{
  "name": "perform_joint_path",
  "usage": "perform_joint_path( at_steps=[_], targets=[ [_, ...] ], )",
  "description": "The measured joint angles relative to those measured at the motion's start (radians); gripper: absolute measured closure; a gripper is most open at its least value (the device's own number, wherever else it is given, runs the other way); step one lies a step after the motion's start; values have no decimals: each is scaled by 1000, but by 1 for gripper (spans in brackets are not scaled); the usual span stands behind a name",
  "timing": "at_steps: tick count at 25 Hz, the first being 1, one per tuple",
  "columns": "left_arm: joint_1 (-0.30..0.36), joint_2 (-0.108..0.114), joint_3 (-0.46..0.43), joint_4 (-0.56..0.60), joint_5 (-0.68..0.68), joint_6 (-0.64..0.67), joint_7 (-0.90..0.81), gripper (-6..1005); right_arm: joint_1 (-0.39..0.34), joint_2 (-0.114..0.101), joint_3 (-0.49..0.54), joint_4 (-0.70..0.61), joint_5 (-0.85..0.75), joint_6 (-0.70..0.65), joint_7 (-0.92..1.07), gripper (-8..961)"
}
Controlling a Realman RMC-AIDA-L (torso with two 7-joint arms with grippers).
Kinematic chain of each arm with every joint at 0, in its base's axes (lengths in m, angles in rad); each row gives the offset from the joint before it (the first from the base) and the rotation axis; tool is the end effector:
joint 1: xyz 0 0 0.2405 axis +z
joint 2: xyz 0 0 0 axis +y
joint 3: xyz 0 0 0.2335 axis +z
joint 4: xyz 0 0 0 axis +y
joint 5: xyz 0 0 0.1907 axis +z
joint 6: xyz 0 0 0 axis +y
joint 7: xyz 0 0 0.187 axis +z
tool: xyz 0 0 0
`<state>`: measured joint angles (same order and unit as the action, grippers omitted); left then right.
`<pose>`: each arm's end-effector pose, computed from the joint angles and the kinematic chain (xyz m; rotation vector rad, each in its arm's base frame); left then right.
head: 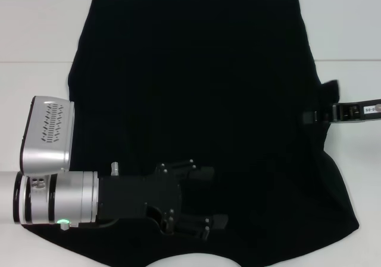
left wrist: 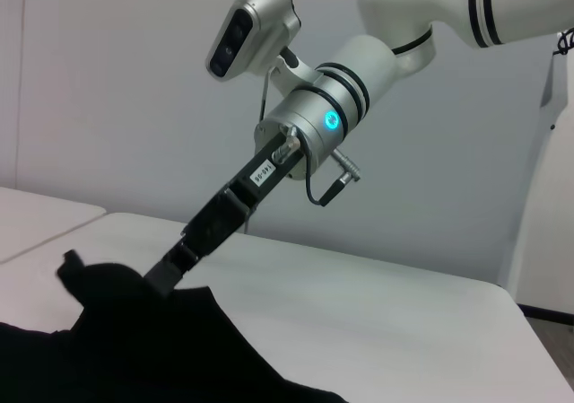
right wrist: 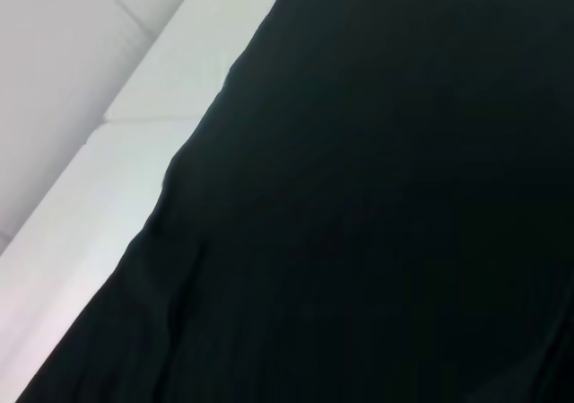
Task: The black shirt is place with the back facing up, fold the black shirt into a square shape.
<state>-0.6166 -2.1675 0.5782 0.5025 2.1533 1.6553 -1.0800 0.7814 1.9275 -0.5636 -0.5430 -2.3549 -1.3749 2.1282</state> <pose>-0.1796 0.2833 -0.0788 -2.9209 -0.3128 -0.8448 0.2336 0.3912 0.0078 -2.4200 1.4450 0.3815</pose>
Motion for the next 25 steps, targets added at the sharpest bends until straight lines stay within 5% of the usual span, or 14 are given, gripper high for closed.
perform_joint_path(
  at_steps=[12,23,25],
  targets=[
    [1,0,-1,-1,-2,-1,-1,51,22,19,-30,-3,-2,-13,37,936],
    [15,3,-41,2,0,2,-2,51,10,21,-31,-26,51,-37,29,737],
    [16,3,-53,3,0,3,-15,51,8,21,-30,-26,63,-32,22,637]
  ],
)
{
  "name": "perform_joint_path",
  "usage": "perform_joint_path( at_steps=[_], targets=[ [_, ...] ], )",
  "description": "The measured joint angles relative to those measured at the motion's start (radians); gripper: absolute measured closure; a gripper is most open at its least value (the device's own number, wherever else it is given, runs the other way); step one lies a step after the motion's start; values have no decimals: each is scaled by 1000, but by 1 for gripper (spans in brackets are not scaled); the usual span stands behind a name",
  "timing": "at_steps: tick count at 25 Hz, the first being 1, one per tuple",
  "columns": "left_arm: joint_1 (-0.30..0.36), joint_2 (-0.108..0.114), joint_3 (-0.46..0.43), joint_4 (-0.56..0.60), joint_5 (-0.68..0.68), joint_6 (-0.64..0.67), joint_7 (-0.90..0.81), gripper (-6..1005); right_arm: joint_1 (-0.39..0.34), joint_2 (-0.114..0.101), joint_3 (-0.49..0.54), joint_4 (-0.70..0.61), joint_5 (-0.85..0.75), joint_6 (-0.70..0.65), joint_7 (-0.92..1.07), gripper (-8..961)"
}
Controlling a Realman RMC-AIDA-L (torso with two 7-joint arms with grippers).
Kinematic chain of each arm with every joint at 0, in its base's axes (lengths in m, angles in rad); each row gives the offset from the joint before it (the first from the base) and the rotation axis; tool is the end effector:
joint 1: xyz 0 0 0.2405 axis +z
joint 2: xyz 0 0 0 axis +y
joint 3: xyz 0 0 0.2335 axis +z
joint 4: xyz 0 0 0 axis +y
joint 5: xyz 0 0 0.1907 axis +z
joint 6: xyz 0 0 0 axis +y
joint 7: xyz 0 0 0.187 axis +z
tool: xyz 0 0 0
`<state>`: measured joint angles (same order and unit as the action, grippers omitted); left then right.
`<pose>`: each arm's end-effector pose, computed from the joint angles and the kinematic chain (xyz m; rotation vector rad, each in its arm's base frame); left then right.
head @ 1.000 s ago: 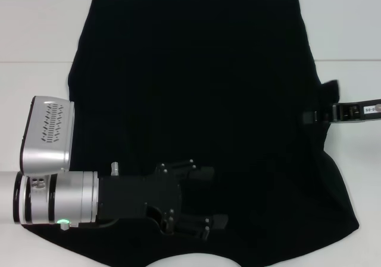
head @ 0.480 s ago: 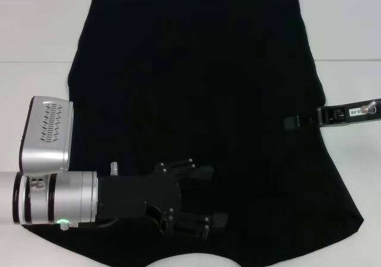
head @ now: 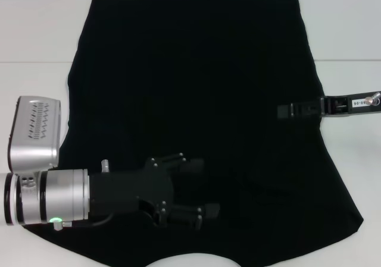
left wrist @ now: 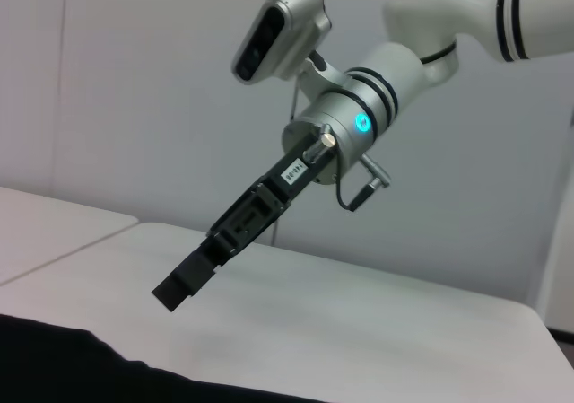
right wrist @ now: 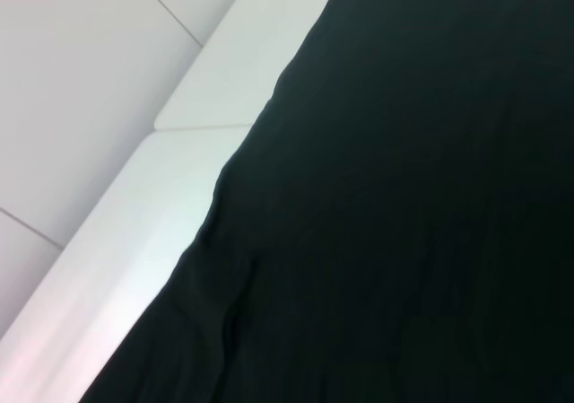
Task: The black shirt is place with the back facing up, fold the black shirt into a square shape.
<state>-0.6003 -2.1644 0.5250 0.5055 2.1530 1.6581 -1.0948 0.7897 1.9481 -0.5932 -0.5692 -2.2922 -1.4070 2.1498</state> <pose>-0.1854 0.2869 -0.0716 -2.8608 -0.3778 -0.8714 0.2131 0.3912 0.0024 -2.4632 1.4452 0.4545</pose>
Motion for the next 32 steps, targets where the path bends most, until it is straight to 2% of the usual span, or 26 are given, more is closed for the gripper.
perform_joint_path(
  at_steps=[3,6,8,10,14,19,25,32],
  targets=[
    [5,9,-26,19,1,3,-102,51,-8,7,1,0,33,9,-29,486],
    [24,27,-35,73,13,14,-270,51,-23,27,1,9,79,24,-105,379],
    [58,41,-40,151,33,28,-416,50,-35,46,1,11,101,39,-165,308],
    [85,44,-59,219,54,33,-518,50,-45,63,1,11,109,58,-206,229],
    [121,50,-149,375,131,37,-714,50,-55,84,3,13,131,78,-268,55],
    [129,75,-238,524,282,61,-912,51,-52,92,-4,14,147,72,-306,15],
    [129,78,-249,634,422,88,-1044,51,-45,98,-6,14,177,69,-349,8],
    [118,77,-234,657,511,129,-1095,50,-41,92,-7,12,186,70,-352,9]
  ],
)
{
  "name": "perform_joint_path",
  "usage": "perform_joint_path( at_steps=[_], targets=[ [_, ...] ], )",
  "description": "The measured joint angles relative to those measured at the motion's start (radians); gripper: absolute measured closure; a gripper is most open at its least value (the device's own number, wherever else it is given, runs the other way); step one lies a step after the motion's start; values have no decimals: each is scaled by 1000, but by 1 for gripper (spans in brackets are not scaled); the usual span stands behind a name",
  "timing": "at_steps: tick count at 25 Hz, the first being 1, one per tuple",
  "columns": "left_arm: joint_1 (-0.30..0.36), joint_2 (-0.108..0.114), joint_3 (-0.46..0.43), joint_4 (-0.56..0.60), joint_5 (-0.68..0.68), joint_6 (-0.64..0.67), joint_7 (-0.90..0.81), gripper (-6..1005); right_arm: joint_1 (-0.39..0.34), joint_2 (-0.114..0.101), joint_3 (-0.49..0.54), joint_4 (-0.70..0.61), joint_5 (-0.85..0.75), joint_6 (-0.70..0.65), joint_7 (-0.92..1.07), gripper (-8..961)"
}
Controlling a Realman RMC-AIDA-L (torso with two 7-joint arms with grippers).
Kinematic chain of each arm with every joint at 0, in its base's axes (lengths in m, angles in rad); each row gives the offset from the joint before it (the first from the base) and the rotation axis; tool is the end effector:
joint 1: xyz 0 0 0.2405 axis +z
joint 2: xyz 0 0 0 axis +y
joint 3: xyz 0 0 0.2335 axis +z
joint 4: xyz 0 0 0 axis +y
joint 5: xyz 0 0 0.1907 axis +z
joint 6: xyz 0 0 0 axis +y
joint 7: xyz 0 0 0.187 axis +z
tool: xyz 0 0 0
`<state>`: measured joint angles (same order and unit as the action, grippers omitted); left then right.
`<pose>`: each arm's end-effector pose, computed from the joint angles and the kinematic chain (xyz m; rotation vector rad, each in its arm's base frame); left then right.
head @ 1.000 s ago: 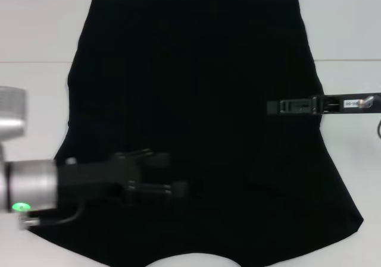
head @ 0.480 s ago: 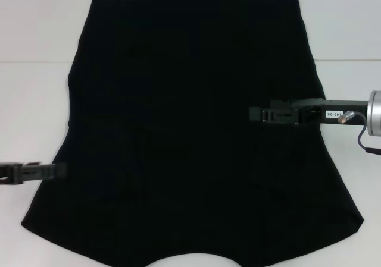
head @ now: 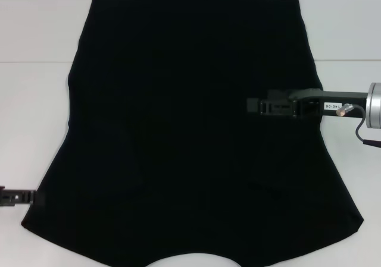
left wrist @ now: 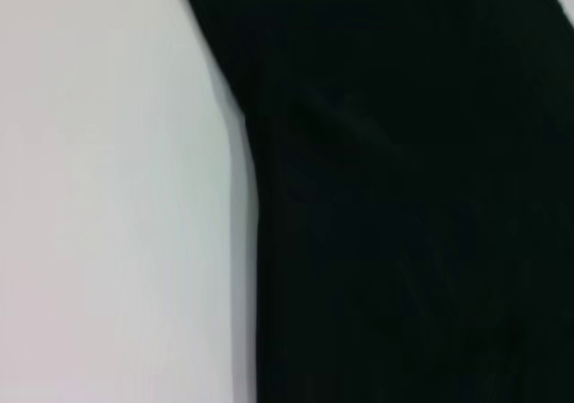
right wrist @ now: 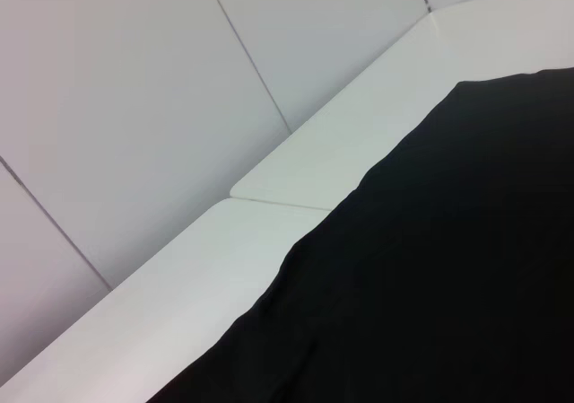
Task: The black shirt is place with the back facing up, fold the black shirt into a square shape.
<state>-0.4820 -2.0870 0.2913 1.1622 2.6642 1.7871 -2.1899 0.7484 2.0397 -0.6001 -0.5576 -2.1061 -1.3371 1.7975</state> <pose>-0.3140 0.2789 0.0627 -2.1694 -1.6716 -0.1774 0.1924 0.3896 -0.0226 -2.5403 1.0814 0.6602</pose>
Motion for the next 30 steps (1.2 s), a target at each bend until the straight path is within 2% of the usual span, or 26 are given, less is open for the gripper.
perform_joint_path(
  at_steps=[9,30],
  targets=[
    [-11,-13,108,-29,79,-61,-29,50,0,-5,3,-4,0,5,-1,11],
    [-33,-11,132,-77,129,-110,-55,50,-6,-6,8,1,0,6,-14,12]
  ],
)
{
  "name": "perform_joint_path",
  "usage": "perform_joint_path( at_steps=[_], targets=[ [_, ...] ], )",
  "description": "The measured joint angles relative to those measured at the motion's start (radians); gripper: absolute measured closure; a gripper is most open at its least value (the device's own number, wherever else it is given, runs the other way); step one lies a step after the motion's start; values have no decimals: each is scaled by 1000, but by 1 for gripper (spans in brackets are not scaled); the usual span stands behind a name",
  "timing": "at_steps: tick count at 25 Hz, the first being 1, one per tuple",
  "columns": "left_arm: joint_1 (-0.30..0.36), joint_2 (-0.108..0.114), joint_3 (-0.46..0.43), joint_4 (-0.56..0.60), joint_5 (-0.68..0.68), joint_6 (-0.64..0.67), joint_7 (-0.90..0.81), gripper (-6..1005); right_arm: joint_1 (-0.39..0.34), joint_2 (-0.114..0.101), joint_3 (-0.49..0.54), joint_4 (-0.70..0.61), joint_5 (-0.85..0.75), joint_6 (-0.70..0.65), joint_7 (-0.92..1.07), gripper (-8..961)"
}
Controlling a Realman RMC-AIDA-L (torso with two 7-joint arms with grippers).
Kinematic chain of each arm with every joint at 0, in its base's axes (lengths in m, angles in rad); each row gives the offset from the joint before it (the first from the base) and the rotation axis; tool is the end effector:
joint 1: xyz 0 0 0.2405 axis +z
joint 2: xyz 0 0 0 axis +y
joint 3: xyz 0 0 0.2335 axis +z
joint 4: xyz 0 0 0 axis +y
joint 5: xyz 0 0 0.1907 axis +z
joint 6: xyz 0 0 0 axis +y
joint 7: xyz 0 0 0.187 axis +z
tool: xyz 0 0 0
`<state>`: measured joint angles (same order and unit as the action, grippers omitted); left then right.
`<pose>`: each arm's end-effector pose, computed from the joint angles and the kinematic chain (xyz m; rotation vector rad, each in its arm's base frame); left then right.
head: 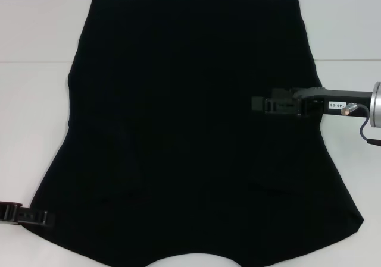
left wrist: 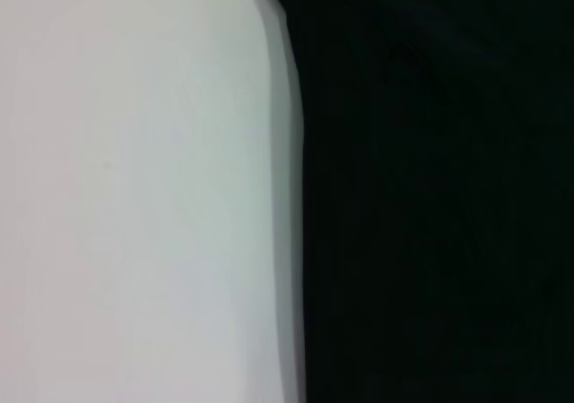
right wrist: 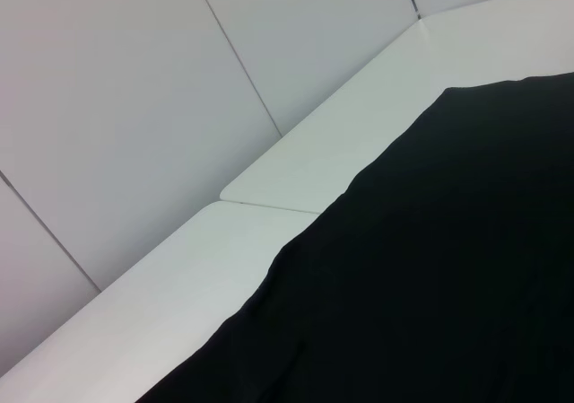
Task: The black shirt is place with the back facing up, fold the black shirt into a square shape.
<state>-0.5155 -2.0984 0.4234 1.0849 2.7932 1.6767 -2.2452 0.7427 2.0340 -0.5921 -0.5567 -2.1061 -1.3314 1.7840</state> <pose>-0.3254 0.2838 0.0372 -2.1796 -1.7028 0.0745 0.1965 0.3909 -0.0191 -2.5259 1.0703 0.6562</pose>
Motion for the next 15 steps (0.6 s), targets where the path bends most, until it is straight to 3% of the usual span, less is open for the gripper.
perform_joint_path(
  at_steps=[10,15],
  targets=[
    [-5,0,0,-1,0,-2,2,66,0,0,3,0,0,-7,0,11],
    [-8,-2,42,0,0,3,-2,75,0,0,3,0,0,-7,0,11]
  ],
)
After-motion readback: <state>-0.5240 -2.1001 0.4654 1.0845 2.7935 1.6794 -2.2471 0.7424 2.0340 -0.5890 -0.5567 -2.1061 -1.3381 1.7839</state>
